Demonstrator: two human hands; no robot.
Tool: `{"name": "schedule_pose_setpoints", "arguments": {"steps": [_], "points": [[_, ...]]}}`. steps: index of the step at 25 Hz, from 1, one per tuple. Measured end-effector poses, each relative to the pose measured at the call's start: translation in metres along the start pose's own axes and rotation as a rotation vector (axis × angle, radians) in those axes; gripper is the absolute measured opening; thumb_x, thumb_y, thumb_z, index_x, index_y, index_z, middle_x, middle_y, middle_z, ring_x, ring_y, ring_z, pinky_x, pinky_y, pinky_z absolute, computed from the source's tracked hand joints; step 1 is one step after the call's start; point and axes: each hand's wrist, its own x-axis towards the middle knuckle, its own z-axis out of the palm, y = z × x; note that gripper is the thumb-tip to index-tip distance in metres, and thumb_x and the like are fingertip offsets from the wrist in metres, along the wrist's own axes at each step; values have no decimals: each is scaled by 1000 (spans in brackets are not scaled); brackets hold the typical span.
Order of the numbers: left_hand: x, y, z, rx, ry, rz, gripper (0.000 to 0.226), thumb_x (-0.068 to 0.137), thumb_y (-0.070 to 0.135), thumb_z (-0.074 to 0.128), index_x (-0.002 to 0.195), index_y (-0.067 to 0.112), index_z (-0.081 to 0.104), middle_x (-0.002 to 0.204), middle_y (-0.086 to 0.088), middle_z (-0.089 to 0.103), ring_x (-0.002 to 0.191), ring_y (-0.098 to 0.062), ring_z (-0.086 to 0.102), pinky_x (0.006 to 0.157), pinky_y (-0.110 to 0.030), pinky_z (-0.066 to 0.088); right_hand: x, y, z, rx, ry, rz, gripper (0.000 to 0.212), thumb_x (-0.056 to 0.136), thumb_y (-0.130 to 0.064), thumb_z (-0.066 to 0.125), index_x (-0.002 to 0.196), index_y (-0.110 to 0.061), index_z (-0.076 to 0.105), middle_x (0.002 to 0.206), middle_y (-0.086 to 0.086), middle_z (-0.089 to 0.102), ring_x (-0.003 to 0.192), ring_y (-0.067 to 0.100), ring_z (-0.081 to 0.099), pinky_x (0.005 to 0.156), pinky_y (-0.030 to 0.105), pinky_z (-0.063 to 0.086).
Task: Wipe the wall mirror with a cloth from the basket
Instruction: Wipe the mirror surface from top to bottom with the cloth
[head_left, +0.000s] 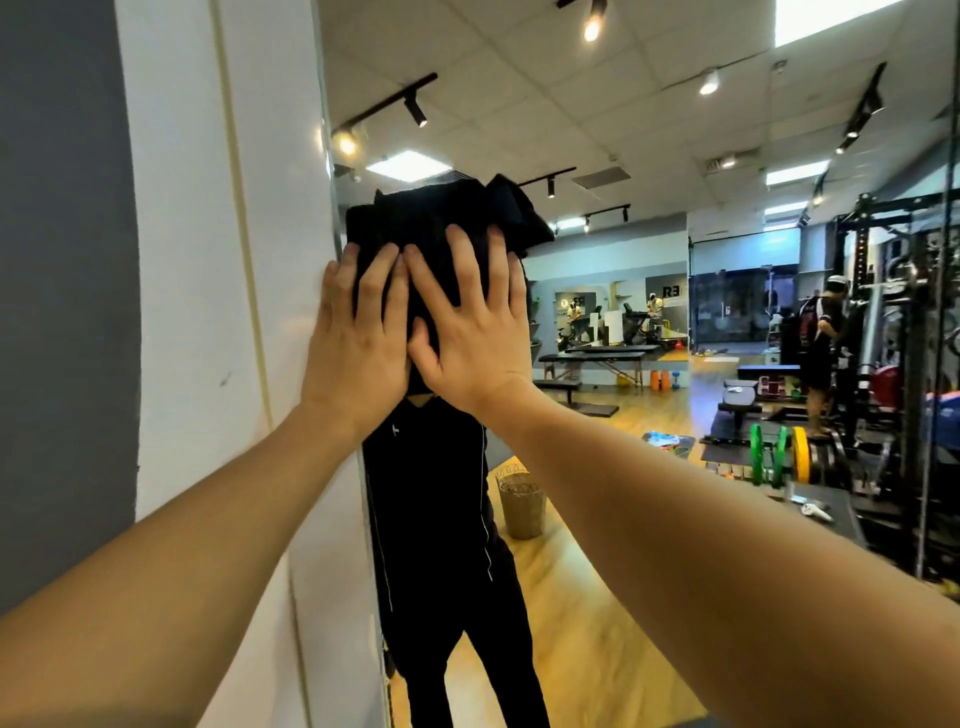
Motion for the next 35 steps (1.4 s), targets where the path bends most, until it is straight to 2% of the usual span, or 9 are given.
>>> {"name": "schedule_pose_setpoints", "arguments": {"steps": [7, 9, 12, 17, 25, 29, 32, 35], "points": [[5, 24, 5, -35, -67, -7, 62, 103, 20, 45, 155, -6, 23, 160, -24, 19, 148, -52, 14, 119, -63, 26, -6, 25, -2, -11, -1, -67, 63, 99, -38, 46, 159, -20, 38, 167, 19, 27, 154, 50, 16, 127, 59, 12], [13, 49, 10, -77, -46, 4, 66, 101, 18, 51, 154, -8, 22, 160, -23, 16, 147, -53, 13, 118, -64, 27, -12, 48, -6, -22, 6, -69, 63, 99, -37, 46, 159, -19, 39, 166, 20, 28, 154, 50, 17, 126, 60, 14], [30, 105, 22, -116, -6, 42, 66, 99, 15, 53, 152, -10, 23, 157, -25, 21, 144, -54, 15, 109, -69, 37, -27, 106, -13, -52, 8, -65, 63, 99, -36, 48, 159, -20, 39, 166, 21, 28, 154, 50, 18, 125, 60, 17], [63, 188, 58, -132, -23, -22, 63, 105, 23, 45, 154, -9, 23, 161, -20, 12, 147, -53, 11, 118, -67, 19, -42, 200, -27, -99, 9, -95, 62, 100, -37, 44, 160, -22, 37, 166, 21, 26, 155, 48, 17, 126, 59, 16], [103, 297, 98, -144, 29, -48, 60, 107, 22, 41, 154, -10, 22, 161, -23, 12, 148, -55, 13, 119, -66, 18, -60, 321, -46, -76, 48, -141, 62, 98, -35, 51, 158, -20, 42, 164, 22, 31, 153, 49, 21, 124, 60, 20], [124, 364, 115, -180, 62, -69, 59, 107, 24, 37, 154, -8, 22, 161, -25, 22, 147, -54, 14, 122, -65, 12, -75, 390, -53, -82, 68, -145, 61, 99, -36, 50, 157, -19, 44, 163, 23, 33, 152, 49, 23, 123, 61, 22], [135, 407, 127, -169, 73, -76, 57, 108, 24, 32, 154, -9, 24, 161, -24, 17, 147, -55, 14, 122, -65, 10, -86, 432, -59, -72, 64, -164, 60, 99, -37, 47, 156, -19, 45, 162, 24, 35, 152, 50, 24, 123, 62, 23], [147, 442, 134, -185, 96, -93, 58, 107, 23, 38, 153, -9, 24, 161, -21, 14, 147, -55, 15, 123, -63, 6, -93, 470, -67, -75, 51, -188, 60, 100, -37, 48, 157, -20, 44, 162, 24, 34, 152, 50, 24, 123, 62, 23]]}}
